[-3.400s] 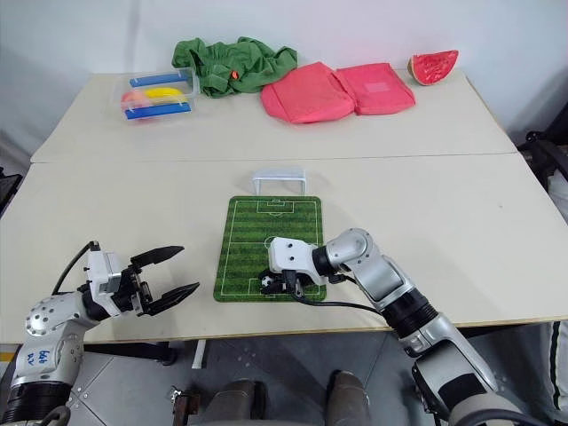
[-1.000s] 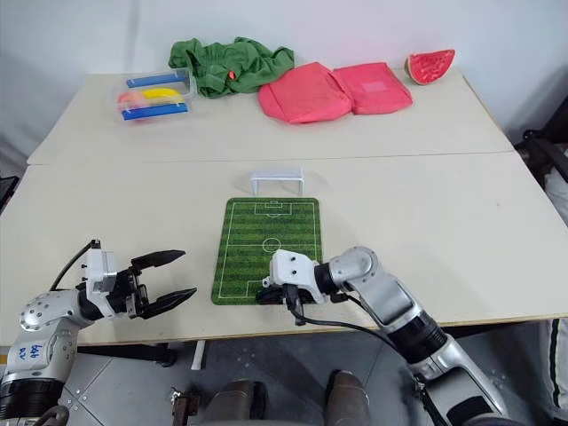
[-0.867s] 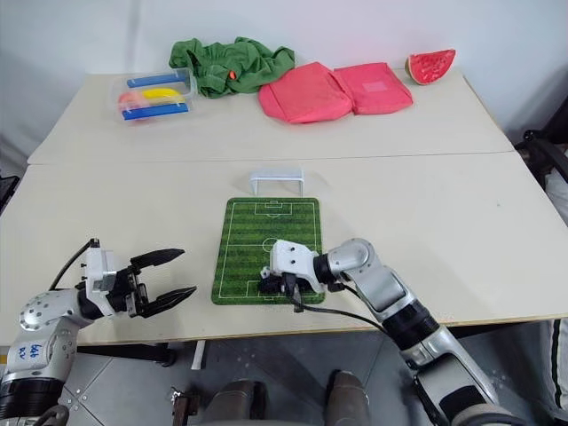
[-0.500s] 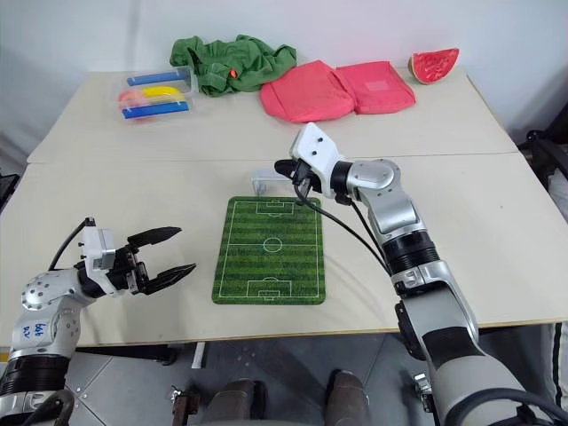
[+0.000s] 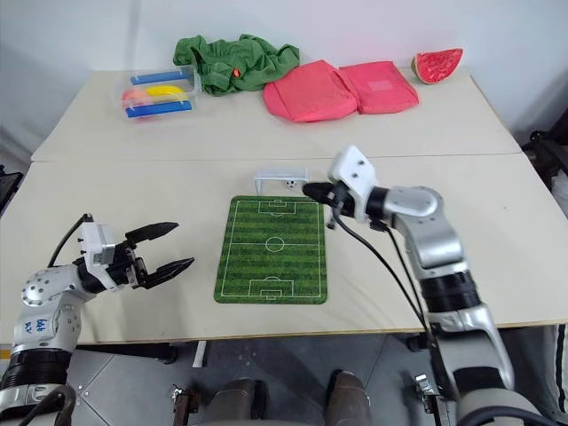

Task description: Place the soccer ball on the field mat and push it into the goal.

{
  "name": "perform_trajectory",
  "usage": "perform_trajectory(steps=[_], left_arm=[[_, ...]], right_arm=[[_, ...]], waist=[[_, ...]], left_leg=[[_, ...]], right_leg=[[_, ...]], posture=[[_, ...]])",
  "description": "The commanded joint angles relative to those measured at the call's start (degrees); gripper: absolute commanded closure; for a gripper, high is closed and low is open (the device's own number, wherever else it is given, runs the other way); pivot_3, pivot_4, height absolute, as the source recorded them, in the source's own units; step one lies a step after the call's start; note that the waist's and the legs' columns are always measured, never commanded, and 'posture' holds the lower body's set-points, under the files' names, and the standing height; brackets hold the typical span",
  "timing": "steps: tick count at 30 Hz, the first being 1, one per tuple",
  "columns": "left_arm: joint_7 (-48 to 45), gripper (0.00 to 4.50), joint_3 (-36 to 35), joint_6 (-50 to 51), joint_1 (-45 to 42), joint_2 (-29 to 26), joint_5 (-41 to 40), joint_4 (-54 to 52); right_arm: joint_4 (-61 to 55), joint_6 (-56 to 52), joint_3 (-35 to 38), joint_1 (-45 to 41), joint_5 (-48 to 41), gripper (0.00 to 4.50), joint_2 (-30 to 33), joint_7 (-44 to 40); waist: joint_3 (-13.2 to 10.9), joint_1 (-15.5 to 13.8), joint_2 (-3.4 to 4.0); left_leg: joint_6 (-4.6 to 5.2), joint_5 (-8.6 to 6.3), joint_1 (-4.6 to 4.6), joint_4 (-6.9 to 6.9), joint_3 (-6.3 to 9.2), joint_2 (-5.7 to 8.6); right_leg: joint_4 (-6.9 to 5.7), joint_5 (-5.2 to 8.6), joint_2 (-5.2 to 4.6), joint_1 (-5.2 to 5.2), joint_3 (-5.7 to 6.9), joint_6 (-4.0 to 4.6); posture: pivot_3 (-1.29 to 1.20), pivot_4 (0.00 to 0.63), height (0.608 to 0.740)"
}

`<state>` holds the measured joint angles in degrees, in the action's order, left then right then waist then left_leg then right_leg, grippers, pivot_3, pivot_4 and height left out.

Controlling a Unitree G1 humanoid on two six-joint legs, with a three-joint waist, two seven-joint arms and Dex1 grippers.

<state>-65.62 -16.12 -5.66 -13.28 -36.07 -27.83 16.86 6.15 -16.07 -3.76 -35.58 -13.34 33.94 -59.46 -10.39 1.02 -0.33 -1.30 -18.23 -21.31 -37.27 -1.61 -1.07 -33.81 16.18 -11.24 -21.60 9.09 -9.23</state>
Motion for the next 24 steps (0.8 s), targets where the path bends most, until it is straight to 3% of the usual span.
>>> perform_trajectory(steps=[1, 7, 11, 18, 24], left_arm=[[1.49, 0.00, -3.37, -0.52, 0.20, -0.73, -1.20, 0.73], [2.99, 0.00, -7.63, -0.11, 1.67, -1.98, -1.79, 3.18], [3.23, 0.00, -9.64, 1.44, 3.20, -2.77, -2.60, 3.45], [3.24, 0.00, -12.58, 3.52, 7.22, -3.49, -3.96, 1.52], [4.54, 0.00, -14.83, 3.28, 8.77, -4.21, -3.83, 0.37]], right_arm=[[2.08, 4.56, 4.81, 2.20, -3.43, 3.56, 4.02, -5.52], [19.76, 15.93, 8.29, 4.40, -3.27, 1.60, 9.46, -13.74], [29.10, 23.01, 10.01, 2.46, -3.89, 0.35, 9.65, -18.12], [37.05, 27.35, 12.23, 1.54, -3.98, 0.35, 10.96, -21.09], [33.59, 27.18, 14.48, 6.07, -4.33, 0.35, 11.19, -17.82]], waist=[[0.00, 0.22, 0.00], [0.00, 0.81, -0.01], [0.00, 0.83, -0.01], [0.00, 0.69, 0.00], [0.00, 0.48, 0.00]], left_leg=[[0.00, 0.00, 0.00, 0.01, -0.01, -0.01], [0.00, 0.00, 0.14, -0.02, -0.19, -0.06], [0.00, 0.00, 0.15, -0.01, -0.22, -0.07], [0.00, 0.00, 0.15, -0.11, -0.22, -0.09], [0.00, 0.00, 0.14, -0.09, -0.21, -0.10]], right_leg=[[0.00, 0.00, 0.01, 0.00, 0.00, 0.00], [-0.04, 0.00, 0.01, 0.00, -0.09, 0.00], [-0.03, 0.00, 0.01, 0.00, -0.10, 0.00], [-0.07, 0.00, 0.01, 0.02, -0.12, 0.00], [-0.06, 0.00, 0.01, 0.03, -0.10, 0.00]], posture=[[0.00, 0.150, 0.740], [0.00, 0.150, 0.740], [0.00, 0.150, 0.740], [0.00, 0.150, 0.740], [0.00, 0.150, 0.740]])
